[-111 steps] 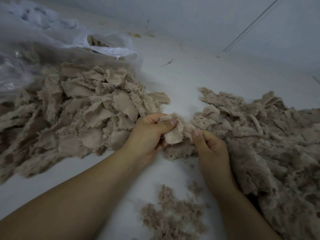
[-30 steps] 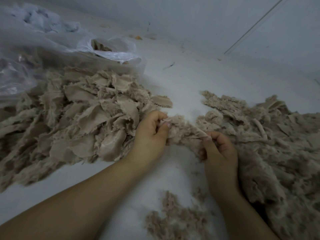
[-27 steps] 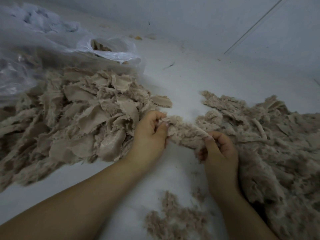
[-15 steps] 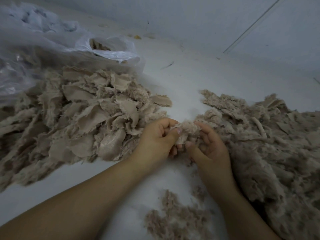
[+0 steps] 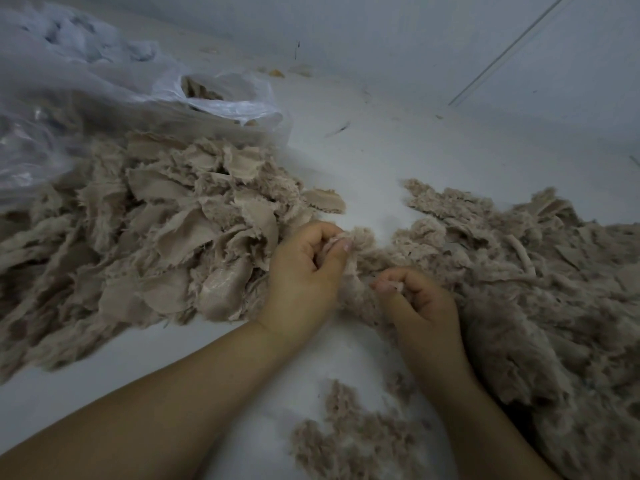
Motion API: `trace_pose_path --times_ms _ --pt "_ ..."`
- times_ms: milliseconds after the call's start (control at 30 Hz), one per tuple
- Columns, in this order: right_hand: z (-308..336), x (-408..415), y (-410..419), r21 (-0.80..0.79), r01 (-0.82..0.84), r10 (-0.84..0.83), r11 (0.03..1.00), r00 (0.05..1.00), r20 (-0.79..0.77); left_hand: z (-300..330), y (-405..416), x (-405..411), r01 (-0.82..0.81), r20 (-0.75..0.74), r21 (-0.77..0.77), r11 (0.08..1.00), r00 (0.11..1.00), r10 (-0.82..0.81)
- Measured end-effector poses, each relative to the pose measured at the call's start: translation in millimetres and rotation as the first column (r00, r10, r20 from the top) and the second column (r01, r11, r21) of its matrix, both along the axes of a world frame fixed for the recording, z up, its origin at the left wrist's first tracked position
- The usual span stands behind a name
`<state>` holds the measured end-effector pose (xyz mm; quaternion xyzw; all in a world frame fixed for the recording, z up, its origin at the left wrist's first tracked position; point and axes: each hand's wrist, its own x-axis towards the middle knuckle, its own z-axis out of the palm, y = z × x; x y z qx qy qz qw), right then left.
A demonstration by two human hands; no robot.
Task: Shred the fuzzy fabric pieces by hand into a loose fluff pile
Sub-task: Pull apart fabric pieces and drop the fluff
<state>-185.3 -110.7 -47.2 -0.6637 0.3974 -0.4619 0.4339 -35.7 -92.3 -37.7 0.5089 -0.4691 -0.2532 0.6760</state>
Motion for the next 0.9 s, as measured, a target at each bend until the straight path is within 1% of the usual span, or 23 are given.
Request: trace_pose_path --times_ms 67,100,200,267,367,467,500,533,567,633,700,733,767,800,900 --pt "0.3 0.5 1.5 -0.027 -0.057 0.056 0.998 0.998 -0.039 0.5 1.8 -0.8 -0.022 0.092 -0.051 0.998 0.995 0.027" --pt "0.2 0.5 1.0 -0.039 -0.059 0.057 0.997 0.996 -0.064 0.3 1.9 0.0 -0.045 0.093 -0.062 0.997 0.994 0.051" --pt "1.9 0.7 0.0 -0.071 -0.037 0.026 0.997 0.988 -0.153 -2.6 -0.8 5.8 -0.13 0.01 -0.033 0.991 0.991 0.13" --pt "-0.6 -0.1 -1.3 -0.067 -0.014 0.002 0.998 0.983 -0.182 -4.5 -2.1 9.0 -0.155 -0.007 -0.022 0.988 0.988 0.155" --pt "-5.0 -2.0 -2.6 -0.04 0.042 -0.048 0.998 0.984 -0.169 -4.7 -2.3 8.6 -0.15 0.01 -0.039 0.988 0.989 0.151" --pt "-4.5 -1.6 -2.5 0.025 0.053 -0.05 0.998 0.992 -0.112 -2.1 -1.4 6.1 -0.16 0.042 -0.059 0.985 0.986 0.162" --pt "-4.3 -1.4 -2.2 0.03 0.041 -0.038 0.999 0.994 -0.098 -0.9 -0.7 6.1 -0.159 0.08 -0.075 0.984 0.983 0.165" --pt "-3.8 -1.4 -1.7 0.019 0.016 -0.014 1.0 0.996 -0.083 0.4 0.2 6.2 -0.153 0.15 -0.102 0.983 0.974 0.167" --pt "-2.6 -1.2 -0.9 -0.007 -0.016 0.015 1.0 0.997 -0.07 1.3 1.4 5.8 -0.136 0.25 -0.14 0.981 0.954 0.168" --pt "0.2 -0.4 1.7 -0.034 -0.056 0.055 0.998 0.998 -0.03 1.2 3.9 3.0 -0.052 0.473 -0.207 0.977 0.869 0.146" --pt "0.7 -0.1 2.1 -0.028 -0.05 0.049 0.998 0.999 -0.016 -0.6 6.5 -1.7 0.07 0.653 -0.21 0.975 0.752 0.086" --pt "1.1 -0.2 2.1 -0.03 -0.032 0.032 0.999 0.999 -0.021 -1.6 6.9 -3.2 0.118 0.709 -0.192 0.974 0.703 0.055" --pt "1.6 -0.1 2.0 -0.038 -0.02 0.019 0.999 0.999 -0.026 -1.8 6.8 -3.5 0.154 0.735 -0.169 0.973 0.678 0.02" --pt "1.6 -0.5 1.8 -0.045 -0.003 0.002 0.999 1.0 -0.023 -1.0 6.3 -2.9 0.187 0.731 -0.147 0.971 0.682 -0.02" --pt "0.5 -2.3 0.3 -0.031 0.031 -0.031 0.999 1.0 -0.003 0.8 5.6 1.7 0.293 0.635 -0.144 0.945 0.76 -0.139"
